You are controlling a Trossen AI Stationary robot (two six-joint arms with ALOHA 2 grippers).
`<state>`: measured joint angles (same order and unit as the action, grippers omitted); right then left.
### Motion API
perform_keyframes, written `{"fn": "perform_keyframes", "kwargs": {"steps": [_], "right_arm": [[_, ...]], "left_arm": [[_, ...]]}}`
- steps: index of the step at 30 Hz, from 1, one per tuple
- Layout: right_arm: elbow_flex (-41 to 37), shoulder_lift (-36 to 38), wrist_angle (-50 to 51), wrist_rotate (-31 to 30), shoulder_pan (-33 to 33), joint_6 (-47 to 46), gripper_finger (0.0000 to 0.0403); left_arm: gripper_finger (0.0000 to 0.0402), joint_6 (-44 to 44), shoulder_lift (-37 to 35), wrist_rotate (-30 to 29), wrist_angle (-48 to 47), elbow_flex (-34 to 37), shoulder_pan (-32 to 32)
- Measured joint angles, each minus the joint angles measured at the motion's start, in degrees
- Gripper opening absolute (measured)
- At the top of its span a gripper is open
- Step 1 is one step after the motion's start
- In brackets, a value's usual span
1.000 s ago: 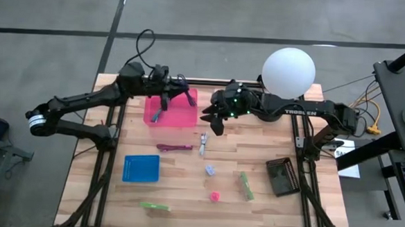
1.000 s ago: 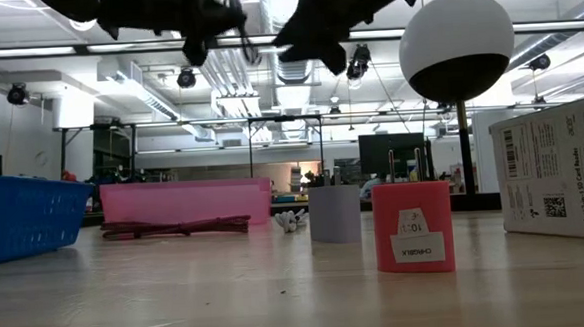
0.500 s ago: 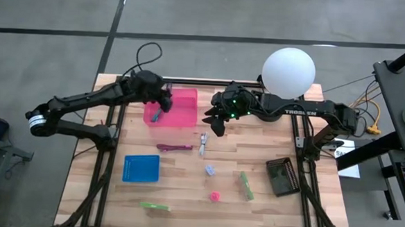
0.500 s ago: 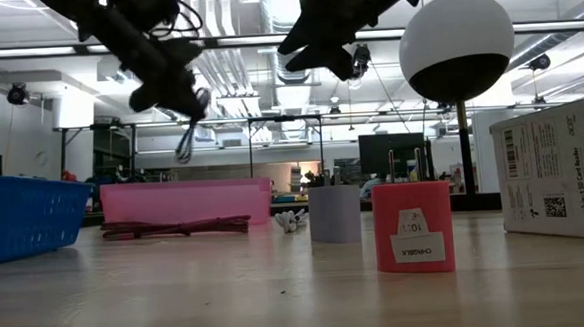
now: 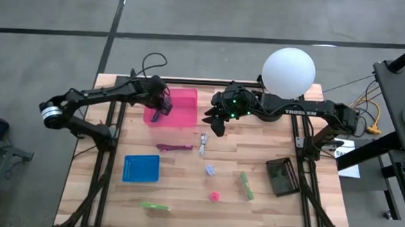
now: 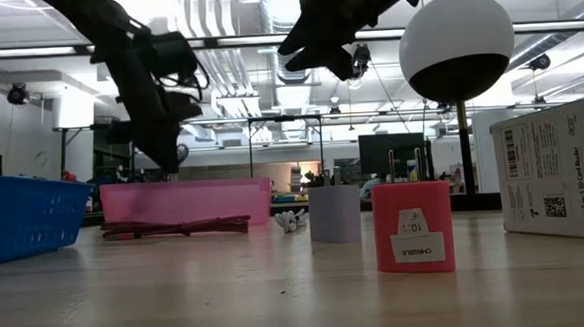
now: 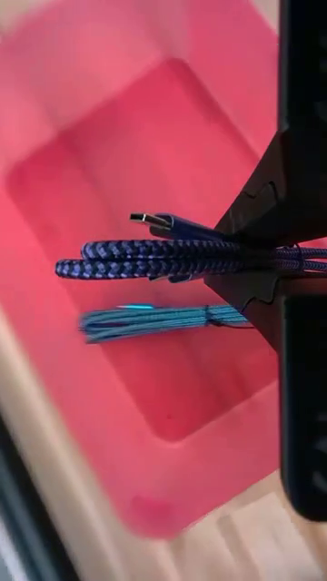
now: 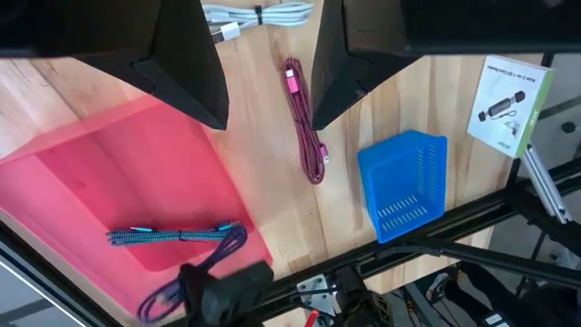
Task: Pick and place items into bin
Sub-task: Put the purple charger cable into the pink bin, then put the pink charger cable into the pink bin
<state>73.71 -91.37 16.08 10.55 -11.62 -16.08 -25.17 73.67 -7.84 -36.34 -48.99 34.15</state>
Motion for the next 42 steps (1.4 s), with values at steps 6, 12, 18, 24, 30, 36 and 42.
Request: {"fn": "perform_keyframes", "kwargs": {"steps": [6,12,18,24,30,36,42], "right_arm": [[0.0,0.0,0.0,0.0,0.0,0.0,0.0146],[0.0,0.0,0.1,0.0,0.0,0.0,0.0139],[0.0,0.0,0.1,0.0,0.0,0.0,0.0136],[0.0,0.0,0.1,0.0,0.0,0.2,0.0142],[0.0,0.0,0.2,0.0,0.0,0.2,0.0135],[0.0,0.0,0.2,0.0,0.0,0.6,0.013],[0.0,0.0,0.1,0.0,0.0,3.1,0.0133]], "left_arm": [[0.0011,0.2,3.2,-0.2,-1.9,0.0,0.0],[0.0046,1.6,3.1,-0.2,-2.2,0.0,0.0],[0.0117,1.6,2.4,0.1,-2.2,-0.6,0.0],[0.0163,2.2,1.4,1.8,-1.8,-2.7,0.0],[0.017,5.0,-3.4,12.5,4.3,-4.6,-0.2],[0.0171,8.0,-10.3,30.0,20.6,-4.2,-1.2],[0.0171,8.4,-13.8,38.9,34.3,-4.2,-6.2]]}}
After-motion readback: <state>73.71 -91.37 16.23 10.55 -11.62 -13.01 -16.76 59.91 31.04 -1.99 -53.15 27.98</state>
